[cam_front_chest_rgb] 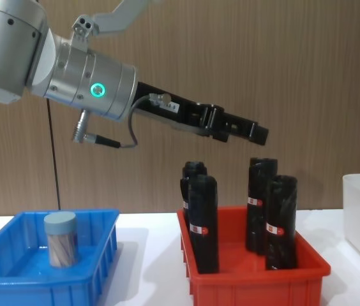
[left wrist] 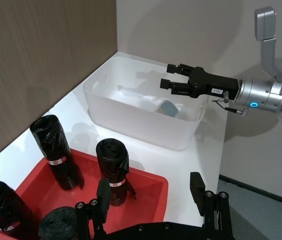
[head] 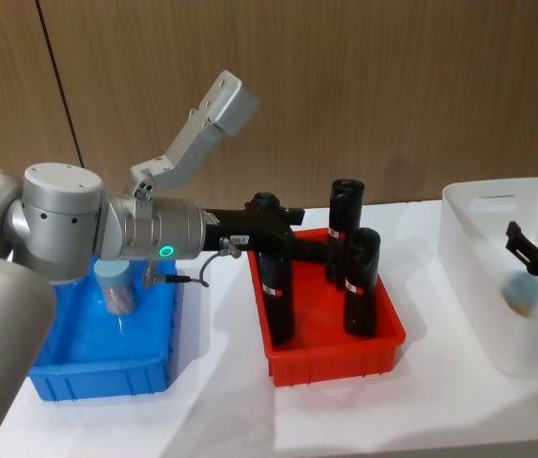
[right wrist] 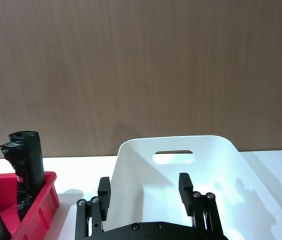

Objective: Pick the cotton swabs from the blue box and place them into the white box.

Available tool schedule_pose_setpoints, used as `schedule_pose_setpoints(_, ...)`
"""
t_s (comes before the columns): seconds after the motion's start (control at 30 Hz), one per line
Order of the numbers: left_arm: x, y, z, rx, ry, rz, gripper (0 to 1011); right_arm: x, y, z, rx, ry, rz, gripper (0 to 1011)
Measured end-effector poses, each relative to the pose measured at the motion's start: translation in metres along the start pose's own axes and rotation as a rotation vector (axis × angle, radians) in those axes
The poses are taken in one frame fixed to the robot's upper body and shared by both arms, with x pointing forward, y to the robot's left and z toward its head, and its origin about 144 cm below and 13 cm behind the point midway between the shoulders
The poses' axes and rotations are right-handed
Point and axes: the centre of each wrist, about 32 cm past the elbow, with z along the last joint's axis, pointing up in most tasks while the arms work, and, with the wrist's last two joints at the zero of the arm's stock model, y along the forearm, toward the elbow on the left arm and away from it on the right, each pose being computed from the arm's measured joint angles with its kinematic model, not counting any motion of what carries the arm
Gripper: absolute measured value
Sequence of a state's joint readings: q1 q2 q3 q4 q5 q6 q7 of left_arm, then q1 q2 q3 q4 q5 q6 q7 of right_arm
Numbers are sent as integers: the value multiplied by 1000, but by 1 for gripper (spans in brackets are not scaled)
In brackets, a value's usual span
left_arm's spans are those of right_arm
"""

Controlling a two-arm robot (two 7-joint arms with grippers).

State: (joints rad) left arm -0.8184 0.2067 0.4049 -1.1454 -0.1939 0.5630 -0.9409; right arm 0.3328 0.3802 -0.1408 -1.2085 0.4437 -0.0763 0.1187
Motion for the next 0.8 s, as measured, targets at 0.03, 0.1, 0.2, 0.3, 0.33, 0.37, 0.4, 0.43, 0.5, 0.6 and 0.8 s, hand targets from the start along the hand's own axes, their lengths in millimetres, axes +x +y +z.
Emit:
schedule_pose_setpoints(0.03, 0, 0, 0, 0, 0, 0, 1000, 0, 0, 0, -1, 0, -1, 852)
schedule_pose_setpoints(0.1, 0, 0, 0, 0, 0, 0, 1000, 1, 0, -1, -2, 1, -3, 893)
schedule_pose_setpoints(0.2, 0, 0, 0, 0, 0, 0, 1000, 2, 1, -1, -3, 2, -7, 982)
schedule_pose_setpoints(0.3, 0, 0, 0, 0, 0, 0, 1000, 2, 1, -2, -2, 3, -10, 1001)
schedule_pose_setpoints(0.33, 0, 0, 0, 0, 0, 0, 1000, 2, 1, -2, -2, 4, -10, 1001)
schedule_pose_setpoints(0.37, 0, 0, 0, 0, 0, 0, 1000, 2, 1, -2, -2, 4, -11, 1001)
schedule_pose_setpoints(0.4, 0, 0, 0, 0, 0, 0, 1000, 3, 1, -2, -1, 4, -12, 1001)
schedule_pose_setpoints(0.43, 0, 0, 0, 0, 0, 0, 1000, 3, 1, -2, -1, 4, -12, 1001)
schedule_pose_setpoints(0.5, 0, 0, 0, 0, 0, 0, 1000, 3, 1, -2, 1, 5, -12, 1001)
schedule_pose_setpoints(0.6, 0, 0, 0, 0, 0, 0, 1000, 3, 0, -2, 4, 5, -12, 1002)
schedule_pose_setpoints(0.8, 0, 0, 0, 0, 0, 0, 1000, 3, 0, -3, 6, 6, -10, 1001)
